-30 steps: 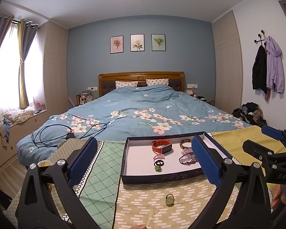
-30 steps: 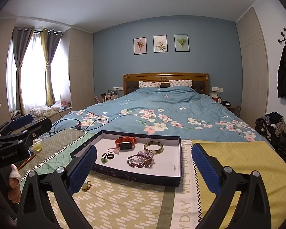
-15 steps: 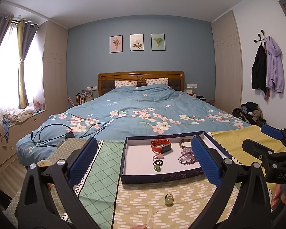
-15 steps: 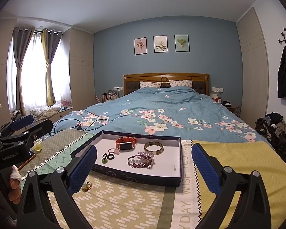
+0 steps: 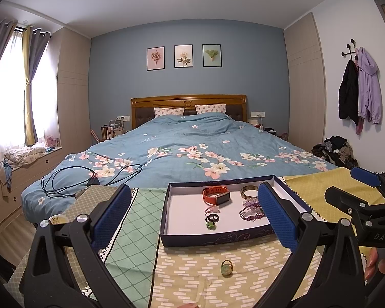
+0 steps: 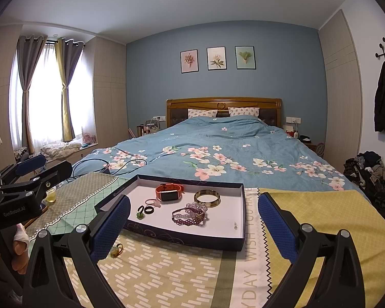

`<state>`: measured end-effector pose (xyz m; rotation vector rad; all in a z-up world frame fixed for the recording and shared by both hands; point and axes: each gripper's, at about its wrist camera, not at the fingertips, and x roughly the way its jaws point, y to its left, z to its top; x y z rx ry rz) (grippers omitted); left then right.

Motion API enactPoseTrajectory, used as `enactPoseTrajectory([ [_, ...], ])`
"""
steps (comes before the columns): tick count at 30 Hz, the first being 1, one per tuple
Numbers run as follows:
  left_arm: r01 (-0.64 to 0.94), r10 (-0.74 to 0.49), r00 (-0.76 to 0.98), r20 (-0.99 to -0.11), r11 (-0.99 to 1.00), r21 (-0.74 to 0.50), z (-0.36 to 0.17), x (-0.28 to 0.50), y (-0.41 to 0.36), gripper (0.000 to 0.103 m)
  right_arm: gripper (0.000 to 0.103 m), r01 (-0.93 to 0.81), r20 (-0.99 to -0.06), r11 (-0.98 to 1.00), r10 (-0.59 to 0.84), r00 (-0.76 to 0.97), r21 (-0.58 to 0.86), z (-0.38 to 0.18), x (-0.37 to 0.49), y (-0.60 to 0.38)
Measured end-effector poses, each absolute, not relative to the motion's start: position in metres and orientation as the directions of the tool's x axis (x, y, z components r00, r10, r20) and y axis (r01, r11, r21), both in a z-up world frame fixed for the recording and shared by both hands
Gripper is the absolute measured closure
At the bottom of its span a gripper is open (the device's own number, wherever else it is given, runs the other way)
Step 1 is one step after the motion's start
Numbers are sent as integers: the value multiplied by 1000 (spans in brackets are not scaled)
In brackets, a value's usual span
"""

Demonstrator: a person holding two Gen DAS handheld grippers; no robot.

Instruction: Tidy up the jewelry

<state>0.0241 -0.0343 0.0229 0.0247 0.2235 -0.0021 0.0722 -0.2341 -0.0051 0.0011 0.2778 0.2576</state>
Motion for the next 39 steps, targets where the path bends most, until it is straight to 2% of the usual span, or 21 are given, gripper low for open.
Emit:
enactPoseTrajectory([
  [39,-2,7,979,-204,1000,24,17,29,-39,6,7,-239,-238,970,244,940,51,-5,71,-238],
])
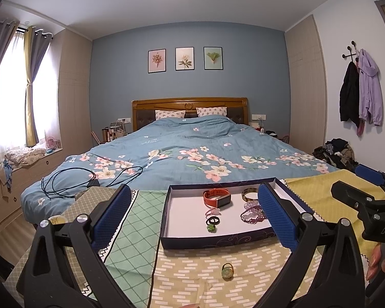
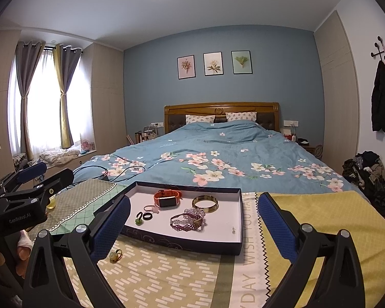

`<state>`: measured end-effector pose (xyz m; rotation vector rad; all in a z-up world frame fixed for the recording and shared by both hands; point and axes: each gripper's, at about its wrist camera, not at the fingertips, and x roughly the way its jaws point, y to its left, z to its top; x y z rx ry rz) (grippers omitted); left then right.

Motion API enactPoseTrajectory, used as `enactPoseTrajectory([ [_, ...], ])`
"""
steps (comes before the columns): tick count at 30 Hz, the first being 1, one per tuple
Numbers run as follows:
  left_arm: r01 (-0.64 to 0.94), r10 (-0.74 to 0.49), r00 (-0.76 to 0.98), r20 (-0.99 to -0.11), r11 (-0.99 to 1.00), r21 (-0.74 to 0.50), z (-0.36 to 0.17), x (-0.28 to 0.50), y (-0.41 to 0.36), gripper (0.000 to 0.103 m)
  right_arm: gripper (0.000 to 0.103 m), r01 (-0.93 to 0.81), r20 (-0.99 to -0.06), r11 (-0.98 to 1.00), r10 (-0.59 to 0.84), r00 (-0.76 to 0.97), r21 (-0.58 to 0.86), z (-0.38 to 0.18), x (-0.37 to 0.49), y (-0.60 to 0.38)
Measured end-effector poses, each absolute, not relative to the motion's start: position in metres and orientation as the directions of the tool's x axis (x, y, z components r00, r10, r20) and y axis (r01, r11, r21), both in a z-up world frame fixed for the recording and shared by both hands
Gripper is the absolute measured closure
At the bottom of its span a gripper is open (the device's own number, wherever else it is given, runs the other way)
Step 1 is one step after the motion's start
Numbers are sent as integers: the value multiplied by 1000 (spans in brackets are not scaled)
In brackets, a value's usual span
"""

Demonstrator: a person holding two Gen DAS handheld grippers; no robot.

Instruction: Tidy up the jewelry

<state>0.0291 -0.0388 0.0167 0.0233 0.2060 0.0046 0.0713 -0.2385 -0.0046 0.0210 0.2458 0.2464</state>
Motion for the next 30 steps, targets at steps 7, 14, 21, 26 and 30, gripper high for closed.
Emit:
enactPoseTrajectory([
  [7,-2,6,979,-205,1000,23,16,30,-39,6,7,-238,-237,970,243,940,50,-5,71,-238],
  [14,1,4,978,-209,1000,20,13,31,-39,6,7,-238,-242,970,244,939,53,-7,71,-239],
  [21,2,1,976,-217,1000,15,12,33,-37,6,7,-238,-247,970,244,938,51,-7,71,-238],
  [26,26,-20,964,-266,999,21,5,40,-38,6,7,-230,-274,972,231,934,35,-10,76,-240],
  [30,23,-18,945,-327,1000,10,-6,52,-28,6,7,-178,-365,984,173,915,19,-16,93,-261],
])
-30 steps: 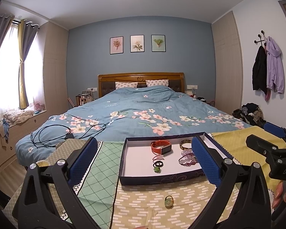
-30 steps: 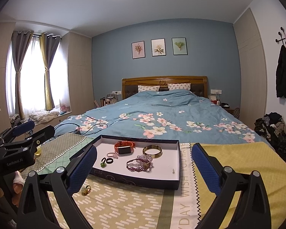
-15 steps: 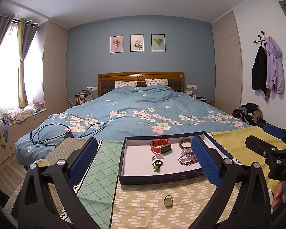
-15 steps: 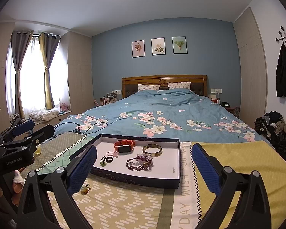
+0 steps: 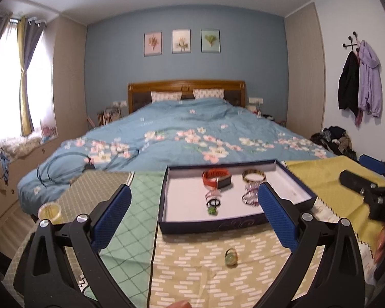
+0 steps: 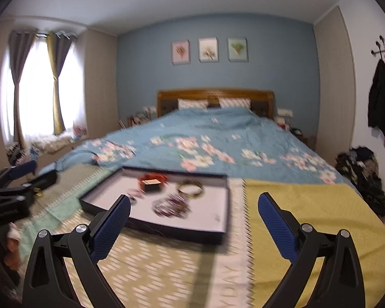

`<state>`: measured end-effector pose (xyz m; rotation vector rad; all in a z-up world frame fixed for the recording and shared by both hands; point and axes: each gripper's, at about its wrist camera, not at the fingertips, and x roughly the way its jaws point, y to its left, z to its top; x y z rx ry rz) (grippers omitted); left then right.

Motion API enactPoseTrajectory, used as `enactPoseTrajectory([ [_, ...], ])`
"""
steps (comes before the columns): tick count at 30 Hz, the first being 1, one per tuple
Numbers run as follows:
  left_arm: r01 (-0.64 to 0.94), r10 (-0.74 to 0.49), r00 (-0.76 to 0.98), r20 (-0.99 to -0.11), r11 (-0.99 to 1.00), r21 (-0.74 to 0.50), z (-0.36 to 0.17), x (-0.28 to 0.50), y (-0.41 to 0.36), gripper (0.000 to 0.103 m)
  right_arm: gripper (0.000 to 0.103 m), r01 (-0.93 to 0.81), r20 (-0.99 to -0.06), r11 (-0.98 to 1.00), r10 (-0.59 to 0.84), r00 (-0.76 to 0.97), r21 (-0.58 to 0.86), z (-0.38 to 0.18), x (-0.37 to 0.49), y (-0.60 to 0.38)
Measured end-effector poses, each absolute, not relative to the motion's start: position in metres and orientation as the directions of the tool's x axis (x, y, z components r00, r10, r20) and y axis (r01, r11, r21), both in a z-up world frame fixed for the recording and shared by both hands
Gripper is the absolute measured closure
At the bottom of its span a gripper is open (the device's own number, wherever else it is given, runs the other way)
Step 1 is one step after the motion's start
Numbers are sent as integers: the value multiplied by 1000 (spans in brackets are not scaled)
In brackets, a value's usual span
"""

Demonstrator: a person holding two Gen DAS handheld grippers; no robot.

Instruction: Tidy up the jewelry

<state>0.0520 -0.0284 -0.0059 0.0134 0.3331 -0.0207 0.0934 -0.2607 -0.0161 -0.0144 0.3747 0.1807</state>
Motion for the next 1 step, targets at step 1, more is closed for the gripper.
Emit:
enactPoseTrajectory([
  [1,17,-14,938,-347,1000,6,-9,56,-24,6,7,-155,-406,988,146,902,11,-20,101,-269],
])
